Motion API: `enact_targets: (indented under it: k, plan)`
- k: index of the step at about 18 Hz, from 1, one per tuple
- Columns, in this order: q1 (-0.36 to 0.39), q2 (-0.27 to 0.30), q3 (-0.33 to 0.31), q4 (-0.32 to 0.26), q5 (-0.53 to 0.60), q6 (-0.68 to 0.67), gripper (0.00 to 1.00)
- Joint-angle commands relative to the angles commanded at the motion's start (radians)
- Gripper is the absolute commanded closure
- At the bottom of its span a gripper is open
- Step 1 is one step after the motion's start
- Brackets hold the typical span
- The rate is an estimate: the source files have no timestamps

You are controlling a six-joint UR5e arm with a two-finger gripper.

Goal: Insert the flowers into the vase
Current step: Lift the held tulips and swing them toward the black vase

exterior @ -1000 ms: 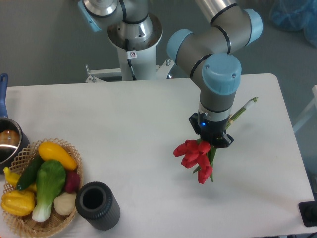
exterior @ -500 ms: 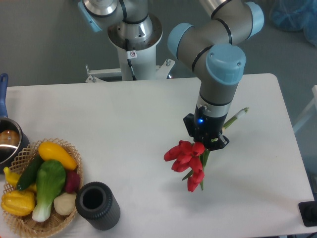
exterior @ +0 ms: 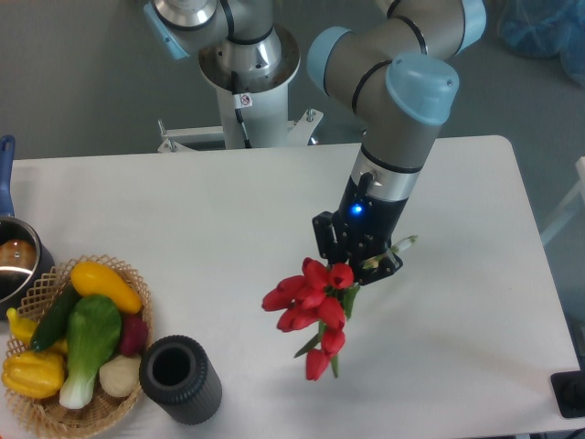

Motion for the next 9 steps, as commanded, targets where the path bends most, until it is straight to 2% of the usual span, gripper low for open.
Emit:
enact_targets:
  k: [9]
  plan:
    - [-0.003,0.031,-0.005,0.009,-0.009,-0.003,0.93]
